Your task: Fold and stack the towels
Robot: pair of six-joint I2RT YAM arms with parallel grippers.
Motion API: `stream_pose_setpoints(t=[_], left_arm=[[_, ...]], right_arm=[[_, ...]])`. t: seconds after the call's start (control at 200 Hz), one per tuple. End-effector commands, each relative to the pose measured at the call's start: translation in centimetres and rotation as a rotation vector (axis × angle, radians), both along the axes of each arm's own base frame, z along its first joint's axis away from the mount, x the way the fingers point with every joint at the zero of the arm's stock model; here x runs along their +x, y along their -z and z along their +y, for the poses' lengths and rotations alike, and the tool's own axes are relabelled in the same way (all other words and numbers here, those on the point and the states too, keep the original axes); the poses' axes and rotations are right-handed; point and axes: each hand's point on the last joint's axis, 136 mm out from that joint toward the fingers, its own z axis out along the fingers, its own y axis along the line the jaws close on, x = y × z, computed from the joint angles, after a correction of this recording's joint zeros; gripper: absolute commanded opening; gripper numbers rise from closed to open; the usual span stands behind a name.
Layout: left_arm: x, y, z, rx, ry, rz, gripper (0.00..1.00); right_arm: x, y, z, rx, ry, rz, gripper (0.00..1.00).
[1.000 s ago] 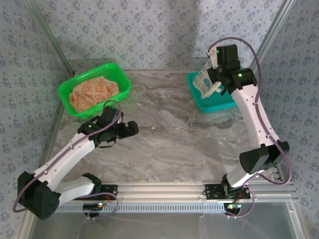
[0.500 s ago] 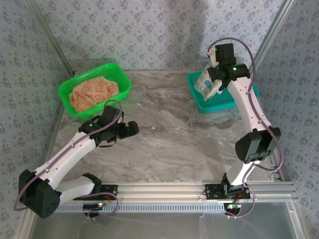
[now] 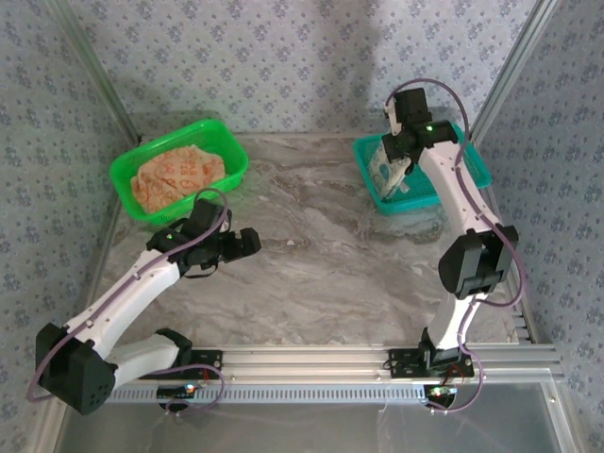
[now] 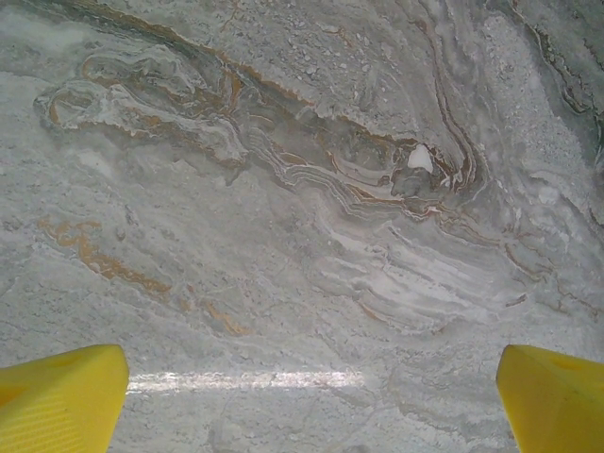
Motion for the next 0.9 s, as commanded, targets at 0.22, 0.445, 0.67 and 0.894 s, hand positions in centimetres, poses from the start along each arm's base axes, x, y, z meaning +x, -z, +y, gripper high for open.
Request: stream_pose_setpoints(t=[0.22, 0.445, 0.67, 0.894], left_arm=[[-0.3, 0.7, 0.7, -0.023, 0.002, 0.006, 1.0], [0.0, 0.9, 1.0, -0.022, -0.007, 0.017, 1.0], [0.5, 1.0, 1.1, -0.016, -0.02, 0.026, 1.0], [0.9, 1.3, 1.2, -0.007, -0.041, 0.039, 1.0]], right_arm=[[0.6, -0.2, 1.3, 0.037, 0.014, 0.018, 0.0], [1.5, 0.7, -0.4, 0.021, 0.039, 0.038, 0.0], [2.7, 3.1, -3.3, 0.018, 0.091, 0.078, 0.0], [4.3, 5.2, -7.4, 0.023, 0.162, 0.093, 0.0]])
